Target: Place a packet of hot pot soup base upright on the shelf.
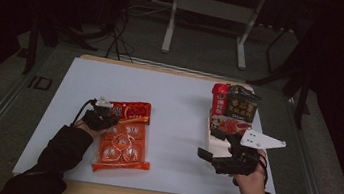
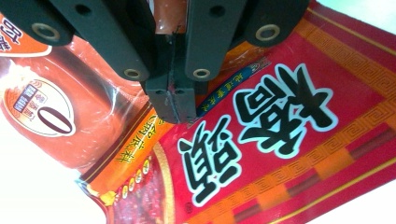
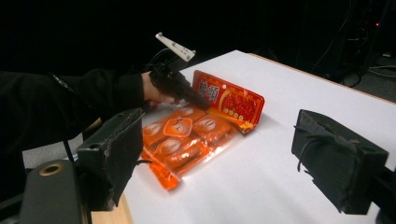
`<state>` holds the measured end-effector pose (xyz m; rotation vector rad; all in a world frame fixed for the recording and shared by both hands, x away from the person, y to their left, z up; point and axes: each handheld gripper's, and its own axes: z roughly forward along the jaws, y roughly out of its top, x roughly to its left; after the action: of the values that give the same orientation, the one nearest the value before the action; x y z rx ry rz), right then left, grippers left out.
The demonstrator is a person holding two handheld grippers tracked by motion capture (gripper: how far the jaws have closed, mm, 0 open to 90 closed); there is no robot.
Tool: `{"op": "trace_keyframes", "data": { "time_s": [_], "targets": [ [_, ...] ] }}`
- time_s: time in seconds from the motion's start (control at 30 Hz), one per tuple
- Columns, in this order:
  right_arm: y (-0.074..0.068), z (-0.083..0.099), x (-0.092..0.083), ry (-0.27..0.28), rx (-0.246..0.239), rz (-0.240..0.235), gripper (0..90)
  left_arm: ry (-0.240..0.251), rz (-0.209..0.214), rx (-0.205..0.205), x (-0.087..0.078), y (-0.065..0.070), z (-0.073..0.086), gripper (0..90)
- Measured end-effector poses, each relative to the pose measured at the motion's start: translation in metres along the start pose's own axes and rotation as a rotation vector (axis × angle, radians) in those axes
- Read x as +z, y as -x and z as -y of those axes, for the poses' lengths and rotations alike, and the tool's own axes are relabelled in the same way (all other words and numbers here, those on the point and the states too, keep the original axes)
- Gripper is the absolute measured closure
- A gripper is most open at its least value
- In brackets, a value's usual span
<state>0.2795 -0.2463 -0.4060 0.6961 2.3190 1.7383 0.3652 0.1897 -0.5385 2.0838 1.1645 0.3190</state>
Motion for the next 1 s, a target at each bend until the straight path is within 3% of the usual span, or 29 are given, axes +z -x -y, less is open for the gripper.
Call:
{"op": "trace_keyframes", "data": {
  "time_s": [0.17, 0.37, 0.57, 0.6, 0.7, 0.77, 1.0],
  "targets": [
    [0.000, 0.000, 0.000, 0.001, 0.000, 0.002, 16.3, -0.009, 0.040, 0.023, 0.000, 0.014, 0.002, 90.0],
    [0.000, 0.000, 0.000, 0.001, -0.002, 0.002, 16.3, -0.019, 0.054, 0.053, 0.001, 0.033, 0.002, 90.0],
    [0.000, -0.001, -0.002, 0.006, -0.001, 0.002, 16.3, 0.005, 0.080, 0.048, -0.004, 0.031, 0.000, 90.0],
    [0.000, -0.001, -0.003, 0.008, -0.001, 0.003, 16.3, 0.016, 0.103, 0.060, -0.009, 0.030, 0.000, 90.0],
    [0.000, -0.001, -0.004, 0.005, -0.001, 0.004, 16.3, 0.022, 0.120, 0.074, -0.019, 0.028, 0.001, 90.0],
    [0.000, 0.000, -0.004, 0.005, 0.000, 0.003, 16.3, 0.032, 0.114, 0.078, -0.027, 0.027, 0.003, 90.0],
    [-0.002, 0.001, -0.004, -0.003, 0.002, 0.000, 16.3, 0.040, 0.116, 0.035, -0.047, 0.020, 0.013, 88.2]
  ]
}}
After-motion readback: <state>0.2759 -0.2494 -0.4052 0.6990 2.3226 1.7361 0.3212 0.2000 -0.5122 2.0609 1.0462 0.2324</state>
